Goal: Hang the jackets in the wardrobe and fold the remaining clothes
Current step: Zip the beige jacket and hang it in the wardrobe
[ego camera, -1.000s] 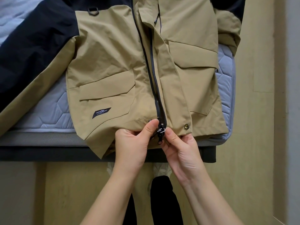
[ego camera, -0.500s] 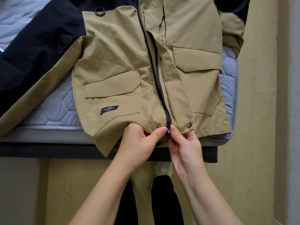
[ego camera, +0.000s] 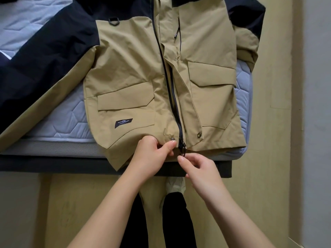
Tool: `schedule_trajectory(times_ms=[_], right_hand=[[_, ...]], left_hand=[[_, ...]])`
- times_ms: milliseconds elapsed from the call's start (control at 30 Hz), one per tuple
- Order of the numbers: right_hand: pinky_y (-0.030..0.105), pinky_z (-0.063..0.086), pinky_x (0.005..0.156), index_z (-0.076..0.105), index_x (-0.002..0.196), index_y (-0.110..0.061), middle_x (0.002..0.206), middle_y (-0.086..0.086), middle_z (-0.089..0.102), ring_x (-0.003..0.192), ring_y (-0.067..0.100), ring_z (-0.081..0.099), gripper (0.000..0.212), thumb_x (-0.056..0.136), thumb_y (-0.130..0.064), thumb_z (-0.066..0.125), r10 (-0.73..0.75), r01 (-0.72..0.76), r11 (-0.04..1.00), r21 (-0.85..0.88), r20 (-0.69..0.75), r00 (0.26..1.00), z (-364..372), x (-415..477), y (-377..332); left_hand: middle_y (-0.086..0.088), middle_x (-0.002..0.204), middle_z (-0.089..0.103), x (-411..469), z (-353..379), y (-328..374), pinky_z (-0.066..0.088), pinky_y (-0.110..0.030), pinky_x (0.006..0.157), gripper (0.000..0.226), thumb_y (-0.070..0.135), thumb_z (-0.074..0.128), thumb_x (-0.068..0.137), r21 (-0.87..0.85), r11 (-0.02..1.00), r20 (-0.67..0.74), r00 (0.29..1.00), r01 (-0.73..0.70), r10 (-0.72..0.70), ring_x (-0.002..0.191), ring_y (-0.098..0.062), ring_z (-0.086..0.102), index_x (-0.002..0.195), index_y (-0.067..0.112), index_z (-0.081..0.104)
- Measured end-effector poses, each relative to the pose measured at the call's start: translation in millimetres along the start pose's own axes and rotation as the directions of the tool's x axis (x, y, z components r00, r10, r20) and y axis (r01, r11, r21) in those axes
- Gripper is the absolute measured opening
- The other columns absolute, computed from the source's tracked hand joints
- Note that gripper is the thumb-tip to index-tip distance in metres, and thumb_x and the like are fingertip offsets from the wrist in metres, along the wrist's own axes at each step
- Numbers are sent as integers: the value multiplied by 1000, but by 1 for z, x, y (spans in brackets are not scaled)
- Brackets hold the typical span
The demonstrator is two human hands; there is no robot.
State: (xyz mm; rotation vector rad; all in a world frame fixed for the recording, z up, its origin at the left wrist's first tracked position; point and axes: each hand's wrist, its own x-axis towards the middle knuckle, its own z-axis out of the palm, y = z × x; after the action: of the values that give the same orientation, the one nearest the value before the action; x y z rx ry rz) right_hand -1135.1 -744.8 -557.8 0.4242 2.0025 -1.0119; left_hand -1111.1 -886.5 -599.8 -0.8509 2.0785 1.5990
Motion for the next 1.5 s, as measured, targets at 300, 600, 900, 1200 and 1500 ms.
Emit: schedule_trajectory(times_ms=[300, 600, 900, 1200, 1500], right_hand=[[18, 30, 33, 58, 82, -3, 54, 4, 59, 38, 9, 44, 21, 95, -5, 41, 188, -217, 848, 483, 110, 976, -1, 7, -48], [15, 50, 47, 55, 84, -3, 73, 7, 65, 48, 6, 61, 27, 101, -8, 35, 209, -219, 779, 587, 86, 974, 0, 61, -105], [14, 44, 39, 50, 74, -7, 50, 2, 60, 38, 6, 54, 30, 98, -7, 32, 119, -156, 890, 429, 113, 986, 13, 90, -130], [33, 50, 72, 66, 71, -15, 69, -2, 68, 76, 21, 63, 27, 89, -16, 46, -344, 444, 655, -612, 281, 896, -5, 87, -139], [33, 48, 91, 63, 101, -16, 114, 2, 51, 104, 12, 53, 17, 90, -29, 61, -390, 393, 878, -274, 67, 918, -14, 105, -110]], left_hand=[[5, 46, 44, -1, -8, -9, 34, -29, 50, 49, 41, 61, 88, 427, 893, -33, 985, -141, 171, 46, -13, 44, 47, 16, 48], [5, 58, 51, -1, -11, -40, 39, -26, 62, 42, 42, 59, 90, 468, 880, -30, 994, -80, 106, 54, -14, 49, 59, 15, 50], [4, 86, 65, 3, -27, -66, 41, -21, 83, 19, 29, 68, 86, 46, 973, -23, 974, 225, -224, 81, -9, 59, 90, 11, 65], [3, 63, 63, 9, -58, 20, 44, -21, 47, 40, 44, 48, 95, 65, 953, 258, 918, 296, -302, 55, -13, 61, 72, 16, 63], [-1, 85, 62, 77, -29, 31, 51, -36, 73, 22, 39, 63, 86, 441, 896, -2, 998, 51, -56, 86, -24, 60, 78, 19, 57]])
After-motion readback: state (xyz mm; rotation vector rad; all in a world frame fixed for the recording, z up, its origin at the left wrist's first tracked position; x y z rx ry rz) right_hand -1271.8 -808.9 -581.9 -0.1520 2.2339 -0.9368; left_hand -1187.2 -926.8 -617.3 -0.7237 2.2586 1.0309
